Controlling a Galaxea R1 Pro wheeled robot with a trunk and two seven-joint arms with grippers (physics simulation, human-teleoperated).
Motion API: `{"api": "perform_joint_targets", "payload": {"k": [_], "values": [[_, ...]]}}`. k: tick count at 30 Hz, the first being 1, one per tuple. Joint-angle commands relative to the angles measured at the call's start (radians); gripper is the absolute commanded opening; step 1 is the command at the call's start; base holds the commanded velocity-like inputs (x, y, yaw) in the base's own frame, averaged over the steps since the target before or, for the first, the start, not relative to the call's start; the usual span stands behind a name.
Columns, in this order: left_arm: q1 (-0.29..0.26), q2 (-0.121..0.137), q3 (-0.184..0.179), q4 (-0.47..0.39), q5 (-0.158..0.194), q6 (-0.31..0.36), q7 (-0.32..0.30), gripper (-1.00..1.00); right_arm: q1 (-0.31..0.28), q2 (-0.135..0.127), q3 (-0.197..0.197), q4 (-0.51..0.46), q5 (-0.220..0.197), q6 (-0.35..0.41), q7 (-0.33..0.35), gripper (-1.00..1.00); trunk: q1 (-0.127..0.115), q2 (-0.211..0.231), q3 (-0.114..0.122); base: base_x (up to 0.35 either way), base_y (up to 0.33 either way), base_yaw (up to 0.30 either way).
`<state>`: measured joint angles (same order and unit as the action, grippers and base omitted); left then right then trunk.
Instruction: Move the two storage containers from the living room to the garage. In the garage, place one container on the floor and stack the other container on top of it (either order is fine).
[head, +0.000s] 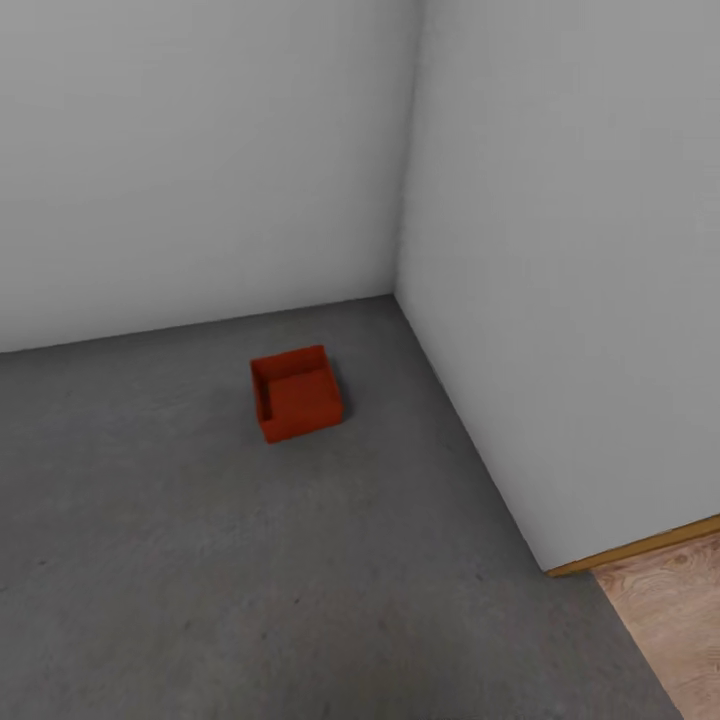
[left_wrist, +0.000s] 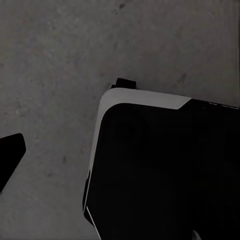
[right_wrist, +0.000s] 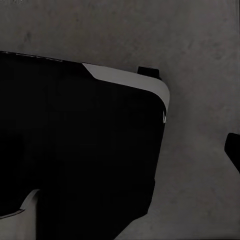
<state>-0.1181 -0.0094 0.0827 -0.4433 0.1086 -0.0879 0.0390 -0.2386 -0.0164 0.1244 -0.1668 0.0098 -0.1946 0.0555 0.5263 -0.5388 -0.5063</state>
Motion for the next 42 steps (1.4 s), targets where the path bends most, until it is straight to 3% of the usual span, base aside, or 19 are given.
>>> {"api": "perform_joint_targets", "payload": {"k": [1,13,42], "values": [[0.000,0.000,0.002,0.001,0.010,-0.003,0.000,1.00,-0.001,-0.001,0.004,0.001,0.001,-0.003,0.000,1.00,0.000,-0.001,-0.001,0.000,0.000,-0.273],[0.000,0.000,0.002,0.001,0.010,-0.003,0.000,1.00,-0.001,-0.001,0.006,0.001,0.002,-0.003,0.006,1.00,0.000,-0.001,0.006,0.000,0.000,-0.243],[0.000,0.000,0.002,0.001,0.010,-0.003,0.000,1.00,-0.001,-0.001,0.006,0.001,0.002,-0.003,0.010,1.00,0.000,-0.001,0.052,0.000,0.000,-0.078]]}}
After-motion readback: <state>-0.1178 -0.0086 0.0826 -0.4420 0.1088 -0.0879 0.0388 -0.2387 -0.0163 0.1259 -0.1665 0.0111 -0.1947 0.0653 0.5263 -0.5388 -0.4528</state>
